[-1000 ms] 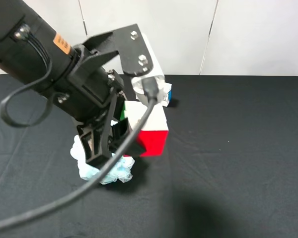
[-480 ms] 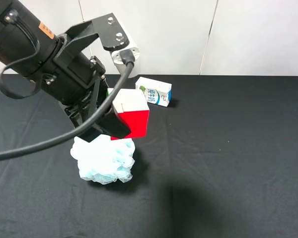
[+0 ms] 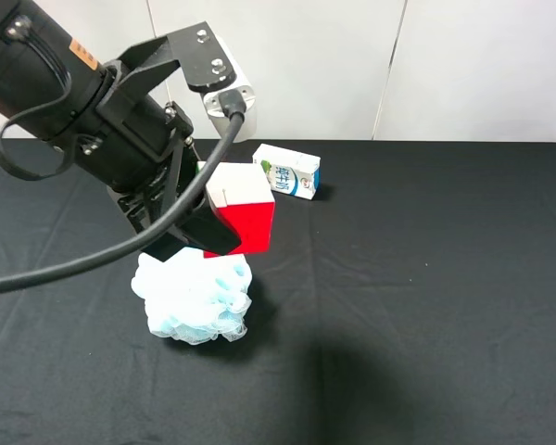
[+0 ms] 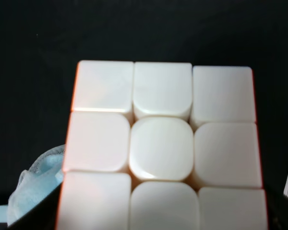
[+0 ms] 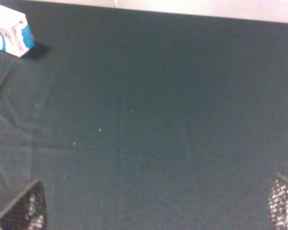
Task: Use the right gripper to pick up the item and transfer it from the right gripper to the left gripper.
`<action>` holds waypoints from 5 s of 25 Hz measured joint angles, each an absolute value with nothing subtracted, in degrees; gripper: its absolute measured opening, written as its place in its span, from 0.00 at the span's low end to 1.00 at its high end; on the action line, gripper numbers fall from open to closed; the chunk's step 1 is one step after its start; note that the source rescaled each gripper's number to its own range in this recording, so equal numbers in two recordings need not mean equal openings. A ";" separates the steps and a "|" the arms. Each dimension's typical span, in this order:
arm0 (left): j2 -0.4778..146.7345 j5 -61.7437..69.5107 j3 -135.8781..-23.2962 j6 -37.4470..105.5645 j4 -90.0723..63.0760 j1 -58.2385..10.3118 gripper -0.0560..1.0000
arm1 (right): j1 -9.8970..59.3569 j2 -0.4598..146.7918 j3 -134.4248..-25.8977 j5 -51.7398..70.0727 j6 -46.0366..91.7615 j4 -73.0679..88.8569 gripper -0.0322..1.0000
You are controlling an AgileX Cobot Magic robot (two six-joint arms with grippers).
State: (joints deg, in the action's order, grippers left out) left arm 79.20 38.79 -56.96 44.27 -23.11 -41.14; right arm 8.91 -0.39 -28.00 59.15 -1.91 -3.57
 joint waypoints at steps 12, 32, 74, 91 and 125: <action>79.20 38.42 -56.96 44.50 -23.11 -41.14 0.05 | 7.43 -0.39 -28.00 58.96 -2.09 -3.57 1.00; 79.20 41.29 -65.82 25.77 -4.95 -41.14 0.05 | -3.99 -0.39 -28.00 58.94 -2.09 -3.57 1.00; 111.25 38.90 -68.65 18.52 -6.99 -9.83 0.05 | -3.99 -0.39 -28.00 58.90 -2.09 -3.57 1.00; 111.42 37.97 -68.65 14.66 -7.13 -9.83 0.85 | -3.99 -0.39 -28.00 58.90 -2.09 -3.57 1.00; 110.62 66.49 -95.04 5.92 -2.01 -9.83 1.00 | -3.99 -0.39 -28.00 58.90 -2.09 -3.57 1.00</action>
State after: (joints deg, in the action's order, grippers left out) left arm 110.62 66.49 -95.04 5.92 -2.01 -9.83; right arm -3.99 -0.39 -28.00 58.90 -2.09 -3.57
